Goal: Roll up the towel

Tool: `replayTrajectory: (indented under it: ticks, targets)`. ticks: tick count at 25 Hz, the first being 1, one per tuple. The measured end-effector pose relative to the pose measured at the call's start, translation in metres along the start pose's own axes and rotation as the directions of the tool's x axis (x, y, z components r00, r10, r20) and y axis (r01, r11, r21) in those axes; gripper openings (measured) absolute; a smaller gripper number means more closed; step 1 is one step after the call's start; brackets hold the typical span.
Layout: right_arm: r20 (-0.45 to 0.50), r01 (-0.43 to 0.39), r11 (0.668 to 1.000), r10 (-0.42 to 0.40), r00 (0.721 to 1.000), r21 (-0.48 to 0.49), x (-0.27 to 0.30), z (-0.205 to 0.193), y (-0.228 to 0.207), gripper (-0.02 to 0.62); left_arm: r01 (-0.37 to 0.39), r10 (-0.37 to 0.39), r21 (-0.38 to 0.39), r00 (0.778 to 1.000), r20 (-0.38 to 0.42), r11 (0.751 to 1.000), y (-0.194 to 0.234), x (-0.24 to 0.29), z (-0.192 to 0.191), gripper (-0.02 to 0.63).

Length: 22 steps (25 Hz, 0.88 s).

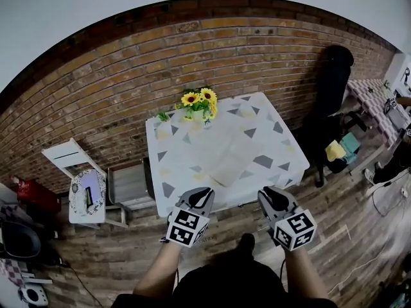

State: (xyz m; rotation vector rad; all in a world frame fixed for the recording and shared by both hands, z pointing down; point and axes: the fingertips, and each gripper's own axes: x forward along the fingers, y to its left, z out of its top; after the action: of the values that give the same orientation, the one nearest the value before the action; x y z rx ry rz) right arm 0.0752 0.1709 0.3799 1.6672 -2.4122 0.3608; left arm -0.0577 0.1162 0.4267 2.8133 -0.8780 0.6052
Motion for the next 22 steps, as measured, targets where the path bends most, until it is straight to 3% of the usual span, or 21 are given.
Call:
replayTrajectory:
  ticks: [10, 16, 22]
  targets:
    - [-0.087, -0.204, 0.979, 0.202, 0.976, -0.022, 0.049, -0.014, -0.079, 0.089, -0.167, 0.161, -0.054, 0.982, -0.103, 0.984, 0.005, 0.073, 0.008, 0.021]
    - [-0.171, -0.286, 0.957, 0.273, 0.947, -0.053, 0.08, -0.035, -0.073, 0.098, -0.219, 0.204, -0.093, 0.967, -0.153, 0.971, 0.02, 0.075, -0.015, 0.021]
    - [-0.285, -0.324, 0.941, 0.285, 0.915, -0.1, 0.108, -0.058, -0.049, 0.115, -0.195, 0.175, -0.126, 0.973, -0.152, 0.973, 0.039, 0.073, -0.035, 0.023]
